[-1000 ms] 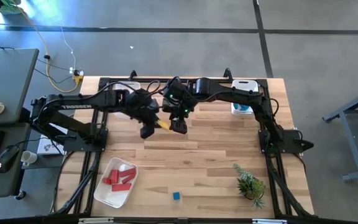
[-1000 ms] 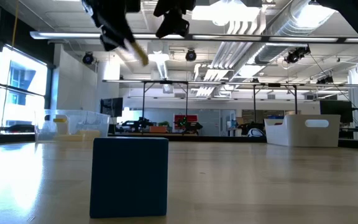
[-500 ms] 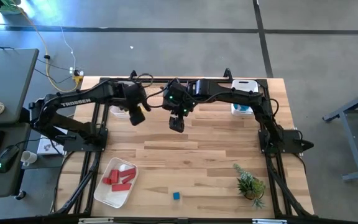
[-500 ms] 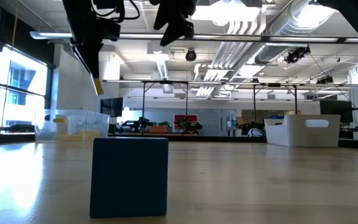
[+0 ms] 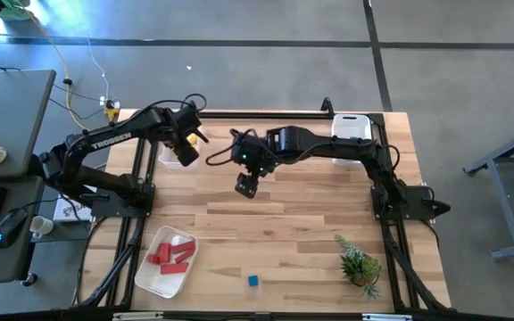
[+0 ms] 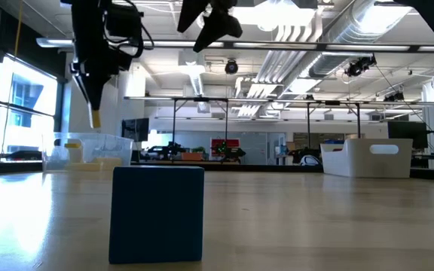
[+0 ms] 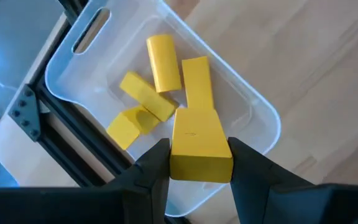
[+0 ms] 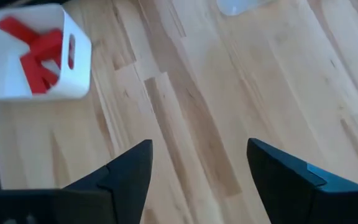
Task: Sort & place blocks by color
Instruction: Put the yellow block into the transparent bin, then put the blue block into the top white bin
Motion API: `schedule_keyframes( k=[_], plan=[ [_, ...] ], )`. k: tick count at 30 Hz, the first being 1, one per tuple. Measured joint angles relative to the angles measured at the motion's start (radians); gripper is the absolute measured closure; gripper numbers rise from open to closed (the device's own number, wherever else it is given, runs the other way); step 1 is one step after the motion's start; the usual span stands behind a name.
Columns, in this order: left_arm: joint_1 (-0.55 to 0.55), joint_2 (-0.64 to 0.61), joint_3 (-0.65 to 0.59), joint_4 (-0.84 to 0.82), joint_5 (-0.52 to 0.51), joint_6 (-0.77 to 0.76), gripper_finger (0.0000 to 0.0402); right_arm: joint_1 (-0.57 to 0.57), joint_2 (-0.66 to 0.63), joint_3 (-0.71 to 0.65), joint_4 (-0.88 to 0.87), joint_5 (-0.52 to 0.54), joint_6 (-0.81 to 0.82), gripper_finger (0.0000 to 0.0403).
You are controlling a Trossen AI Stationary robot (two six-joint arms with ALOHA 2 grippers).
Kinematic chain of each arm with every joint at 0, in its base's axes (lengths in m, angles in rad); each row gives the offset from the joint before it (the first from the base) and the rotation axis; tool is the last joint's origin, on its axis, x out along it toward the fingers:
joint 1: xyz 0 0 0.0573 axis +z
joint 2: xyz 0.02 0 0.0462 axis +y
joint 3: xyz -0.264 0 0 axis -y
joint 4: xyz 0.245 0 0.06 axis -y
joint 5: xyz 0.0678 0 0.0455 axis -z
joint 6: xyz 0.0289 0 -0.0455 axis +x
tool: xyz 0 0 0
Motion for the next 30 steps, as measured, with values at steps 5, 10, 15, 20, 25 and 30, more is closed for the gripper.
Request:
schedule_keyframes(
  k=[5, 10, 15, 20, 25, 30],
  plan=[
    [0.049, 0.0, -0.024, 0.016, 0.007, 0.008, 0.0289, 0.04, 0.0, 0.0, 0.0, 0.003, 0.137, 0.0155],
    [0.092, 0.0, -0.048, 0.018, 0.007, 0.041, 0.0288, 0.095, 0.0, 0.0, 0.008, -0.006, 0.214, 0.0155],
    [0.108, 0.0, -0.058, 0.019, 0.007, 0.055, 0.0282, 0.176, 0.001, -0.001, 0.03, -0.034, 0.214, 0.0155],
    [0.108, 0.0, -0.058, 0.026, 0.007, 0.105, 0.0244, 0.257, 0.001, -0.001, 0.075, -0.034, 0.203, 0.0155],
    [0.108, 0.0, -0.058, 0.03, 0.008, 0.089, 0.0207, 0.329, 0.002, -0.001, 0.107, -0.03, 0.176, 0.0155],
    [0.108, 0.0, -0.058, 0.017, 0.046, 0.109, 0.0201, 0.389, 0.037, -0.001, 0.132, 0.037, 0.149, 0.0155]
  ],
)
